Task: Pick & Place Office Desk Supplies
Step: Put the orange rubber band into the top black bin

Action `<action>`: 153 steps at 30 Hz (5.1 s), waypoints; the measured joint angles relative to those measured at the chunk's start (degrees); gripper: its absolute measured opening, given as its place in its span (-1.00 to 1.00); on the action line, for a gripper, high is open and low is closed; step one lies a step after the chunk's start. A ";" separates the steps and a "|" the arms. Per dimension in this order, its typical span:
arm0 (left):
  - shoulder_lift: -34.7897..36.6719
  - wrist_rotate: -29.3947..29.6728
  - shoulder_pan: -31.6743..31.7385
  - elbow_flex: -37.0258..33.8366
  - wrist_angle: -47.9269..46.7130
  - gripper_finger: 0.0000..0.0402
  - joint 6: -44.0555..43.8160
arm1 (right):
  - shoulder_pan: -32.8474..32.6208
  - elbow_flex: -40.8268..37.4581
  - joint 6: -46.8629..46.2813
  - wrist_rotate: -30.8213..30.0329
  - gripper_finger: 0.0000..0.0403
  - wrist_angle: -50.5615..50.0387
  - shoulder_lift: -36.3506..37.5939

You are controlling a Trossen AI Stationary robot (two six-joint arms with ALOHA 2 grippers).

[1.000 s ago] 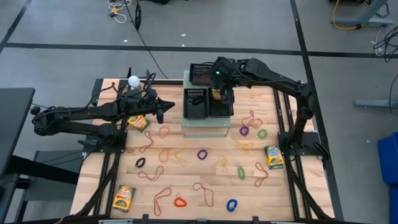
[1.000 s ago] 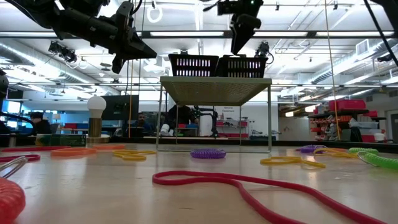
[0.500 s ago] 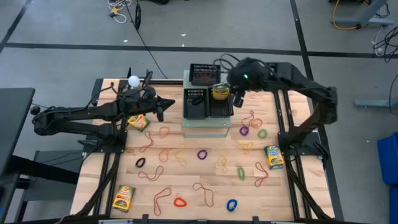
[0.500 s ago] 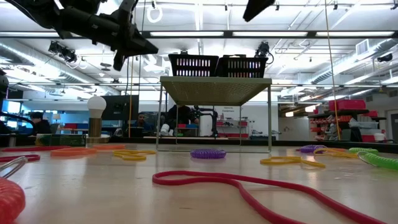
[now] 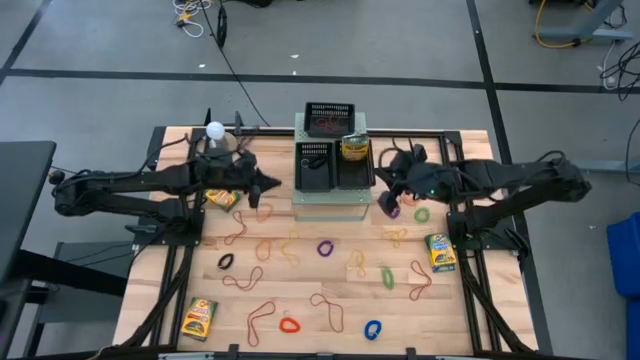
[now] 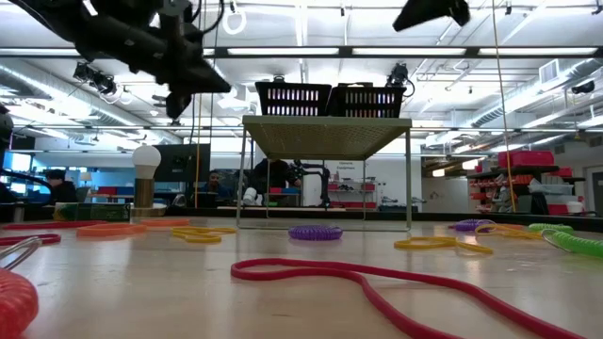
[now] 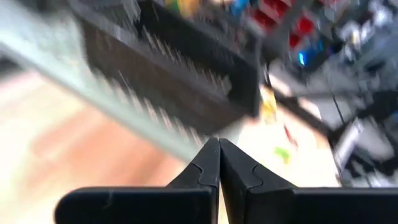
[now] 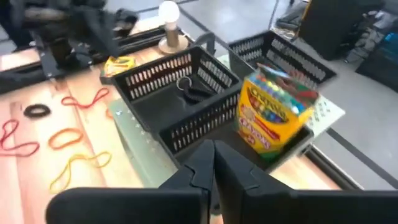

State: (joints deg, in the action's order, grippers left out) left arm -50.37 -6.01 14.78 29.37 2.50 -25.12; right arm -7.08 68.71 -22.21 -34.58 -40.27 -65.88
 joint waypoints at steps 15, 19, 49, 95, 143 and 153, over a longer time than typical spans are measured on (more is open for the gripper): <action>-6.97 24.37 -36.47 3.91 -32.07 -0.83 -39.88 | -1.40 -9.50 5.01 3.07 -0.94 0.85 7.71; -13.18 26.09 -40.90 3.91 -34.24 -0.68 -52.00 | -1.37 -13.77 5.09 3.12 -0.94 5.30 8.41; -24.69 25.19 -37.32 12.33 -40.13 -0.98 -58.04 | -1.32 -21.67 11.02 3.99 -0.94 22.56 8.25; -31.89 16.47 -32.83 3.31 -19.90 -0.43 -31.00 | -1.43 -21.69 -1.29 3.68 -0.94 23.04 8.13; -18.77 17.80 -33.58 8.72 -30.72 -0.98 -38.55 | -1.37 -21.69 1.51 1.75 -0.94 22.95 8.13; -10.41 24.44 -29.43 15.02 -33.99 -0.98 -35.84 | -1.37 -21.69 0.33 2.88 -0.94 22.93 8.13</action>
State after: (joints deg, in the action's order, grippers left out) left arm -60.77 18.43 -14.64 44.38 -31.49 -60.96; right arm -8.45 47.03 -21.89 -31.71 -17.34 -57.76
